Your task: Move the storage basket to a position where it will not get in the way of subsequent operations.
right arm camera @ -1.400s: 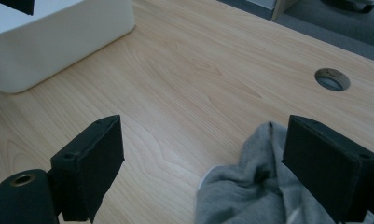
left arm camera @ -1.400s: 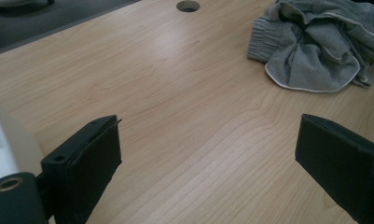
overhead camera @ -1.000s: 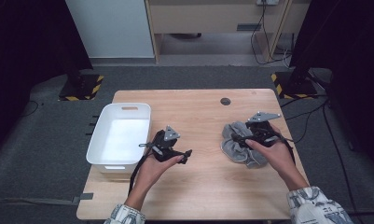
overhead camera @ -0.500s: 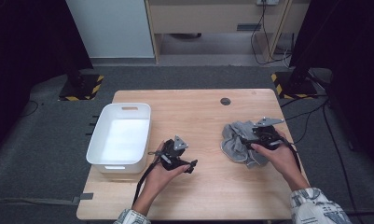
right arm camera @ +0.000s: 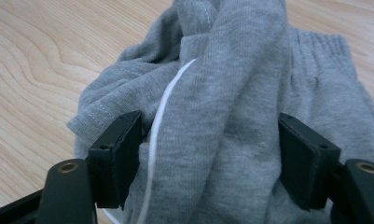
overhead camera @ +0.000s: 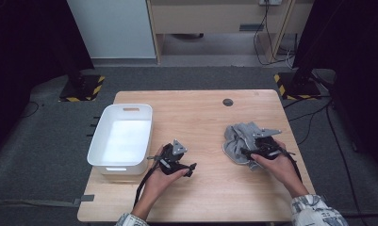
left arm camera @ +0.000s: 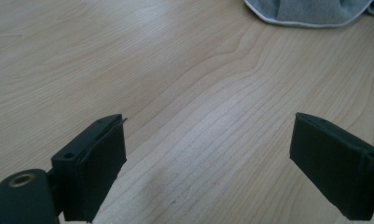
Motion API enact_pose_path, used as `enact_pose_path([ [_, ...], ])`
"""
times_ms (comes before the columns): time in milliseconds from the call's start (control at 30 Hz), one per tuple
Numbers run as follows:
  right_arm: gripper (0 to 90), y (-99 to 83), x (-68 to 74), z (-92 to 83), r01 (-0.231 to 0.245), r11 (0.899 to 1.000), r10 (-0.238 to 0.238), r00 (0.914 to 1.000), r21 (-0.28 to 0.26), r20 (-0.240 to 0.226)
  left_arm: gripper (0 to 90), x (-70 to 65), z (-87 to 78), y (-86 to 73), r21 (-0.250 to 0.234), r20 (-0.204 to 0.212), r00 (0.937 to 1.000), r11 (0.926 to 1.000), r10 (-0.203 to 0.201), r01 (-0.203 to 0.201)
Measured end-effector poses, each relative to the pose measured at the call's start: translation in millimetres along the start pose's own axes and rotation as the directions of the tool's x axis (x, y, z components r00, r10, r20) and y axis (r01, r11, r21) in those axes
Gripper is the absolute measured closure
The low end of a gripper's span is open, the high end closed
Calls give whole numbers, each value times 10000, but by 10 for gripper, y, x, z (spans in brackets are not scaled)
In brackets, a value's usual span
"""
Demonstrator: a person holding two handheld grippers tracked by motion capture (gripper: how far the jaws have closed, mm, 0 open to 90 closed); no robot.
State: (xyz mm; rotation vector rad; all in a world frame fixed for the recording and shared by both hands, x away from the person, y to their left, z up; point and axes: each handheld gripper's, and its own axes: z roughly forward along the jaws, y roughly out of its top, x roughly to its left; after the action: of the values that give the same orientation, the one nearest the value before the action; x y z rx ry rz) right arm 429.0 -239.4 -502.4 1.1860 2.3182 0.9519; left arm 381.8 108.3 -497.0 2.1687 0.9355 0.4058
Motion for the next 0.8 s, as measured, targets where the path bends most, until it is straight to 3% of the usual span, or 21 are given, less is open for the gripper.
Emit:
enact_pose_path([
  [100, 302, -22, 125, 33, -170, 9997, 170, 9999, -173, -12, 122, 11, 1, -16, -138, 16, 9999, 9998, -138, 139],
  [333, 302, 56, 541, 147, 59, 9998, -55, 9997, -197, 226, 155, 23, 17, -42, -147, 59, 9998, 9997, -190, 191],
  [433, 298, 101, 729, 188, 116, 9997, -112, 9998, -212, 145, 160, 49, 17, -49, -206, 221, 9988, 9988, -445, 450],
  [533, 287, 143, 893, 217, 138, 9997, -137, 9999, -219, 29, 167, 56, 18, -51, -185, 106, 9993, 9991, -367, 369],
  [667, 243, 222, 1009, 206, 347, 9992, -356, 9981, -189, -496, 168, 45, 14, -49, -202, 90, 9995, 9994, -287, 289],
  [800, 195, 320, 1002, 113, 614, 9979, -630, 9948, -220, -805, 168, 54, 9, -52, -194, 74, 9996, 9994, -286, 288],
])
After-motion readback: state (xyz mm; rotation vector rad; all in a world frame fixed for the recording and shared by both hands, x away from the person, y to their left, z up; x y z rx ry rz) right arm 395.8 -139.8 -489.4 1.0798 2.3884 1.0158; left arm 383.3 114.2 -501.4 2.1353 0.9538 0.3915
